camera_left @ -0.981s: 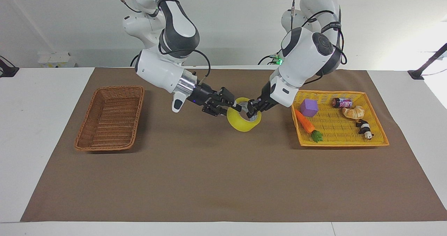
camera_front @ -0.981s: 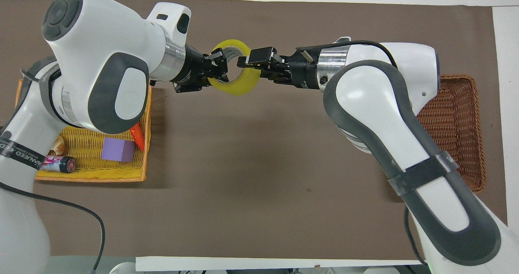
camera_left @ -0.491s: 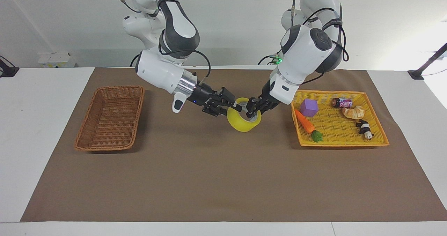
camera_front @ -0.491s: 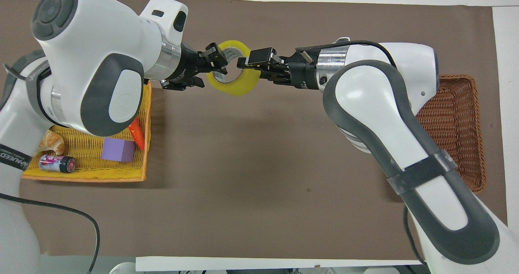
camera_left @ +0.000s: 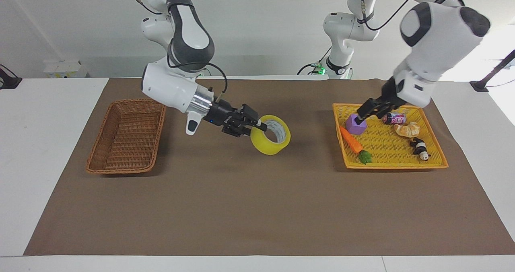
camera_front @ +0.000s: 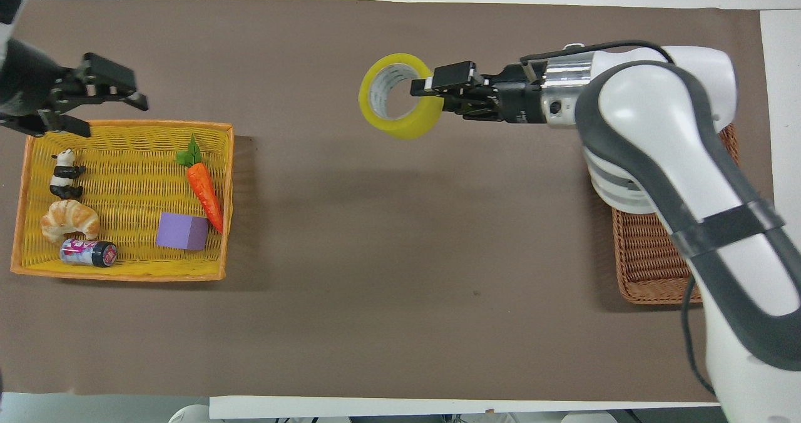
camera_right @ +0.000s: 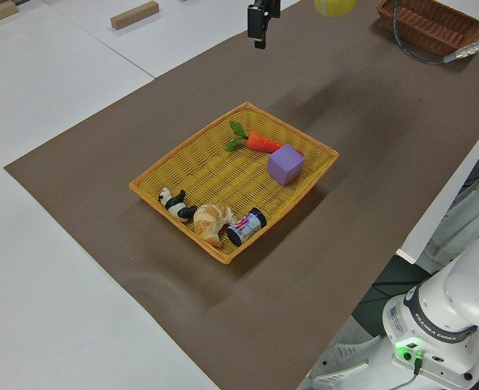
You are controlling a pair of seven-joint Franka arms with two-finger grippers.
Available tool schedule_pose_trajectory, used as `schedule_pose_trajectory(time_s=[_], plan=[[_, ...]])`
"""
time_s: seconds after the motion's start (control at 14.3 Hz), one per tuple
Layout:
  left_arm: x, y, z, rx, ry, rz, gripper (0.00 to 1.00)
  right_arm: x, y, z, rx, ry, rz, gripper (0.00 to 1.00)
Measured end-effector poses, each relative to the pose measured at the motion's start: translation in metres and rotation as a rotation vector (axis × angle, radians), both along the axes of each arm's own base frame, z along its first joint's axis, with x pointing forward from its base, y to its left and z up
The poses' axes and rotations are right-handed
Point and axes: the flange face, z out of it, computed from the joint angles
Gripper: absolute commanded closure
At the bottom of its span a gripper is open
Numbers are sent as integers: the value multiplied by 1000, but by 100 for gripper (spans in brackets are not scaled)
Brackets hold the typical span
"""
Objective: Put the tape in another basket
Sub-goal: 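Open the left gripper and withdraw while the right gripper carries the tape, then lower the tape into the brown wicker basket with the right gripper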
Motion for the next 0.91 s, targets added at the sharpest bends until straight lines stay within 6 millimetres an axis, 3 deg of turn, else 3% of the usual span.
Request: schedule_pose_trajectory(time_s=[0.07, 0.21, 0.42, 0.56, 0.63, 0.77, 0.91], plan=[[-2, 35, 3, 43, -7, -42, 0, 4, -35, -3, 7, 5, 12, 100], [-5, 68, 6, 107, -11, -69, 0, 3, -113, -11, -22, 13, 52, 100], [-6, 82, 5, 128, -6, -54, 0, -26, -250, -23, -101, 28, 115, 100], [-6, 85, 5, 131, -2, -49, 0, -63, -342, -33, -147, 19, 129, 100], [-7, 89, 5, 132, 4, -44, 0, -84, -377, -40, -148, 13, 134, 100], [-13, 93, 10, 134, 48, -51, 0, -118, -416, -63, -136, -10, 153, 100], [-16, 85, 22, 165, 95, -78, 0, -139, -425, -90, -129, -15, 182, 100]])
